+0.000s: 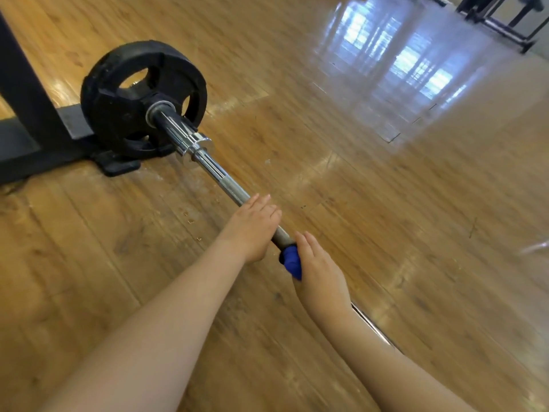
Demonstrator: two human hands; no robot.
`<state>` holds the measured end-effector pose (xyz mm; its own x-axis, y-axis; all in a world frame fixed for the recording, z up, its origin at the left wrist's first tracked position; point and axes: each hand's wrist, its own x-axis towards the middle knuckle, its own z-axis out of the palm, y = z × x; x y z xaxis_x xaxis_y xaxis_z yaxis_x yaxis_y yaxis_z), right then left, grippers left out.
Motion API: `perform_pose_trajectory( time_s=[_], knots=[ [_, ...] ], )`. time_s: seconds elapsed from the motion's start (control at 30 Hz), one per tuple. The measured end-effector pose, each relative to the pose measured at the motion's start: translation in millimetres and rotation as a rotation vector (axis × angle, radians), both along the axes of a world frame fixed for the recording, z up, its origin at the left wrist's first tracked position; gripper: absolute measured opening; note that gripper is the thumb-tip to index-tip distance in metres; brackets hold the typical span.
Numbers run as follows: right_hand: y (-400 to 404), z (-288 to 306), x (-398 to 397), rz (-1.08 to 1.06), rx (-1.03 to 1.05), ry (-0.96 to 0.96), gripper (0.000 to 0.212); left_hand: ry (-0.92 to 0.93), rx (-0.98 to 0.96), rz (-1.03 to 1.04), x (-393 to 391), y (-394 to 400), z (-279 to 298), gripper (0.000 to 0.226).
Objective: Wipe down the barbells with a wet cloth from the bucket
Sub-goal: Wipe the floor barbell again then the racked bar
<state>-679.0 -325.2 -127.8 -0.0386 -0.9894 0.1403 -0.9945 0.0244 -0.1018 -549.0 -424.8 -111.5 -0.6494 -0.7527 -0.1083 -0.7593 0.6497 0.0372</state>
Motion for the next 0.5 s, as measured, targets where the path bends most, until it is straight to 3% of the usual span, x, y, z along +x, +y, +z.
perform_pose_trajectory(
  time_s=[0.13,0.27,0.5],
  knots=[
    [53,-7,-23,-0.130,-0.042,-0.045,0.081,-0.026,-0.073,-0.090,-6,9,-2,0.066],
    [40,-8,-15,-0.117,-0.031,-0.052,0.071,0.019,-0.080,-0.123,-28,30,-9,0.063],
    [23,1,-6,-0.009,-0.053,-0.029,0.066,0.082,-0.046,0.079,-40,63,-13,0.060]
  ],
)
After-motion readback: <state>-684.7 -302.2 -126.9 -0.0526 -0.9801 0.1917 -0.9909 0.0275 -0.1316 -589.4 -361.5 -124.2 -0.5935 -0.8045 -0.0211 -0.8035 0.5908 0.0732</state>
